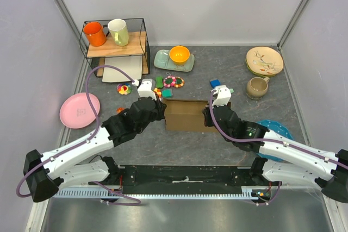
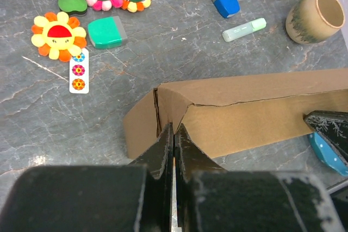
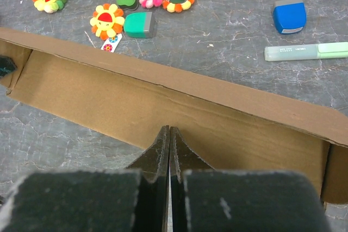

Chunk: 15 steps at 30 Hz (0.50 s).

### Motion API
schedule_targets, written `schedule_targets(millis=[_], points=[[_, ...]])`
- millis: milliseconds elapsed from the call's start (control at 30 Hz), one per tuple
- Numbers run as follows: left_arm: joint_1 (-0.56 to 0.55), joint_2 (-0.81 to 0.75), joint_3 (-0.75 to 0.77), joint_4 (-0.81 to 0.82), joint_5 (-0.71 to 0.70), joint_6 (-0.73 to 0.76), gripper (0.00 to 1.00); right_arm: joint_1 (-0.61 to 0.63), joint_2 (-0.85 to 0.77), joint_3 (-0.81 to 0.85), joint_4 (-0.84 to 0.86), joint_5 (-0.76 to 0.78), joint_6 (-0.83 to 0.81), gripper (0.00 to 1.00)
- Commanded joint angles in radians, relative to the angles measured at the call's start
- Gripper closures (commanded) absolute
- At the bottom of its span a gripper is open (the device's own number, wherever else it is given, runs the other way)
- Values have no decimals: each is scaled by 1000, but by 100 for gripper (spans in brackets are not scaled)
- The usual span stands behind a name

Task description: Fold the paper box

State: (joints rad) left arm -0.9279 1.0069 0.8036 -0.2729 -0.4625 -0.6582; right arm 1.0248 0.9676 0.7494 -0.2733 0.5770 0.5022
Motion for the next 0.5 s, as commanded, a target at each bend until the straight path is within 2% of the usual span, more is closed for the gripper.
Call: schedule_targets(millis=[0,333,467], points=[[-6,2,-40,-132,-45,113,98,1,22,-51,-106,-17,10,100],[-6,62,-46,-135,-21,155,98,1,20,-58,-107,-19,13,100],[-6,78,-64,-115,40,152,98,0,22,-59,-107,-20,13,100]])
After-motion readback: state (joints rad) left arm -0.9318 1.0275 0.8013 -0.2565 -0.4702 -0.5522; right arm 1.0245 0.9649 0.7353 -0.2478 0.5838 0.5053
